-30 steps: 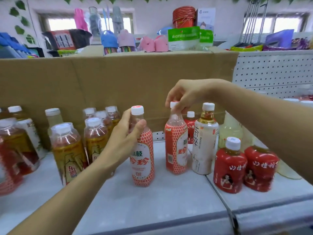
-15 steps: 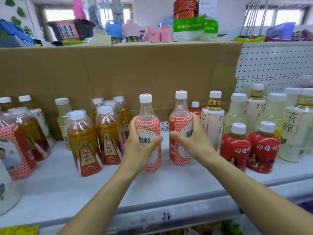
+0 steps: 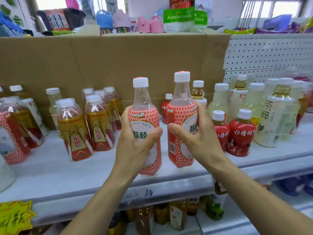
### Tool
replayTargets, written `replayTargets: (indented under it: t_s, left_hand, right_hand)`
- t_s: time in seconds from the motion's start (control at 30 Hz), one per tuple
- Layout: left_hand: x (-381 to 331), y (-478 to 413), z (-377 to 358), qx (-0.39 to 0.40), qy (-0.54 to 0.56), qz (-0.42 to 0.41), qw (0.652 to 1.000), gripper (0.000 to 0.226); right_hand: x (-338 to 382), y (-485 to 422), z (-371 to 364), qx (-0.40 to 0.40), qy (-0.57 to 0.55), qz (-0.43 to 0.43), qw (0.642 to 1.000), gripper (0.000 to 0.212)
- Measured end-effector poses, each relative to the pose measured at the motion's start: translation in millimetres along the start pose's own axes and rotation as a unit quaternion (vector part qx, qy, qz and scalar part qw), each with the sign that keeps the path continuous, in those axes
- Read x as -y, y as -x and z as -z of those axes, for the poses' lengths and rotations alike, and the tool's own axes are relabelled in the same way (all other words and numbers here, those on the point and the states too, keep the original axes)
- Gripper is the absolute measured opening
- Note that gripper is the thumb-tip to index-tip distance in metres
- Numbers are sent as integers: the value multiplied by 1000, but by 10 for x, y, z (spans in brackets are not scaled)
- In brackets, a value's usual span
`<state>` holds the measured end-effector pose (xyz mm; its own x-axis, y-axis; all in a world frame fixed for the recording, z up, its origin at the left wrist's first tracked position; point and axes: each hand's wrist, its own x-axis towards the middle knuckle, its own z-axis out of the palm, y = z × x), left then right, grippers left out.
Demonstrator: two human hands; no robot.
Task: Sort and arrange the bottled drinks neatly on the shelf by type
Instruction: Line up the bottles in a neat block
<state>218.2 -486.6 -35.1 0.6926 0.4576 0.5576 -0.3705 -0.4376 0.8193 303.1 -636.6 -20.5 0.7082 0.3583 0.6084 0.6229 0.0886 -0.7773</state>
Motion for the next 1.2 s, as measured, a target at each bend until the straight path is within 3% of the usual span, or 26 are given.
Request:
replayTargets:
  t_s: [0.23, 0.57, 0.73, 0.87, 1.2]
  left_hand:
    - [-330, 438, -626, 18, -4, 3, 1000, 87]
    - [-850, 1293, -2154, 33, 58, 35, 997, 91]
    - [-981, 1594, -2840, 85, 56, 52, 993, 94]
    - [-1079, 1657, -3273, 94, 58, 65, 992, 83]
    - [-1111, 1420, -4672, 113, 68, 53, 990, 91]
  right_hand:
    - [98, 461, 758, -8, 5, 1, 1000, 66]
    - [58, 1226, 2498, -25, 38, -42, 998, 68]
    - [-15, 1530, 3221, -38, 48, -66, 996, 68]
    - [-93, 1607, 3683, -53, 51, -75, 994, 64]
    - [-619, 1353, 4934, -105, 69, -83, 989, 59]
